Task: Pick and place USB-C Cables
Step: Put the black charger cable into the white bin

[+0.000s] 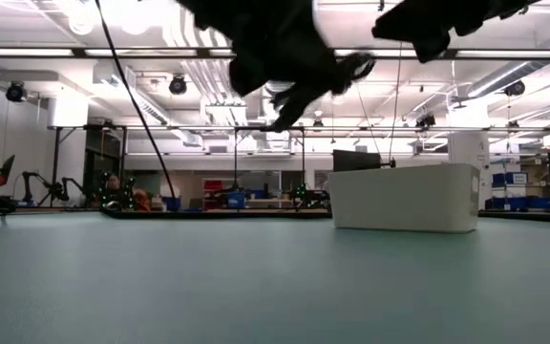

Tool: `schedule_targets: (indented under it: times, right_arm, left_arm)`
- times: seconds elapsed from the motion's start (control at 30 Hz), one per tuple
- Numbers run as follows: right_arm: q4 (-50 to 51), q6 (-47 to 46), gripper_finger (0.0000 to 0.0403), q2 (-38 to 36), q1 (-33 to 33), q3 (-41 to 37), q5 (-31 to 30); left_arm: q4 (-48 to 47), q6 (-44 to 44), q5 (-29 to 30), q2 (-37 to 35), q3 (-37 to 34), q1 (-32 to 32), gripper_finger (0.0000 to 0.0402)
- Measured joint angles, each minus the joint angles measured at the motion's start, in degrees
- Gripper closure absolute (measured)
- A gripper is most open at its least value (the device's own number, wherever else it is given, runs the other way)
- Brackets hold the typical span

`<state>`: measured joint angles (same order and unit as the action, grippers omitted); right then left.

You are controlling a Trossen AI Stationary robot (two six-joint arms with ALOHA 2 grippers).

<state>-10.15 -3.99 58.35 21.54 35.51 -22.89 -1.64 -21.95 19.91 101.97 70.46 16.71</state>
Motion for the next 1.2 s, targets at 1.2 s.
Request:
schedule_targets:
  times: [1.2]
  right_arm:
    - [-37.76,14.53,0.0339,7.96,3.32,-8.05,3.83]
  left_arm:
    - [54.11,25.81,-5.67,-8.52,-18.79,1.62,0.0377]
